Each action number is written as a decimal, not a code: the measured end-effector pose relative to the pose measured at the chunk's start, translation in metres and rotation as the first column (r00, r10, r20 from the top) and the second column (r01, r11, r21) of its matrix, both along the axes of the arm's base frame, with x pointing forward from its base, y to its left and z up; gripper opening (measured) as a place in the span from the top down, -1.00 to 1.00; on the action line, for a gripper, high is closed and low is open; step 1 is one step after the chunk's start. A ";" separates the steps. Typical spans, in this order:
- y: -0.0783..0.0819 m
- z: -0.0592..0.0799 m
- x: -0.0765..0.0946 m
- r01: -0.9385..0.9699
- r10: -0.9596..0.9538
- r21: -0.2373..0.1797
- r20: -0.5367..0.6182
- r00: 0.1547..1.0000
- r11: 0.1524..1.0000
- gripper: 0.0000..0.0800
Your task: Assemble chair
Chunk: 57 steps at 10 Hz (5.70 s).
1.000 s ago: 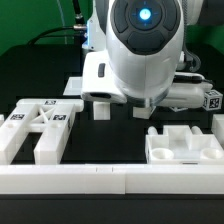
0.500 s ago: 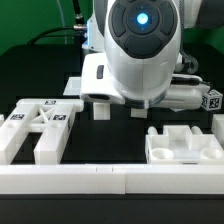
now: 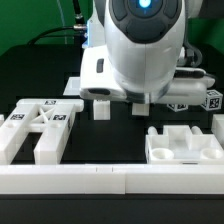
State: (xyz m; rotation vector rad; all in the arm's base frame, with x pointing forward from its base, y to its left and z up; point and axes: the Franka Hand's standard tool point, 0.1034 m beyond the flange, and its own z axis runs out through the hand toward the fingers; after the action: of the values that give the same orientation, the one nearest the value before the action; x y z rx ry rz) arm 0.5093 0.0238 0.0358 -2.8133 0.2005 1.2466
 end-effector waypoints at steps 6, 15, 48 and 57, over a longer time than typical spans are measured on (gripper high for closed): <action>0.010 0.040 0.033 -0.017 0.016 0.006 0.048 0.999 1.000 0.27; 0.029 0.091 0.103 0.025 -0.004 -0.030 0.556 0.831 0.999 0.27; 0.072 0.069 0.165 -0.134 0.180 -0.157 0.968 0.175 0.978 0.27; 0.074 0.047 0.158 -0.144 0.187 -0.160 0.962 0.198 0.977 0.27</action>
Offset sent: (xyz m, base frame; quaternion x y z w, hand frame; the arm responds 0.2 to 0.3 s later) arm 0.0000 0.0000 0.0000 0.0000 0.0000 0.0000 1.0000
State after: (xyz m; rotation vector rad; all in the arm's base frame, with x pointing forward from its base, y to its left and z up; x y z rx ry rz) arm 0.6669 0.0982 0.0833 -3.0251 -0.1823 -0.7978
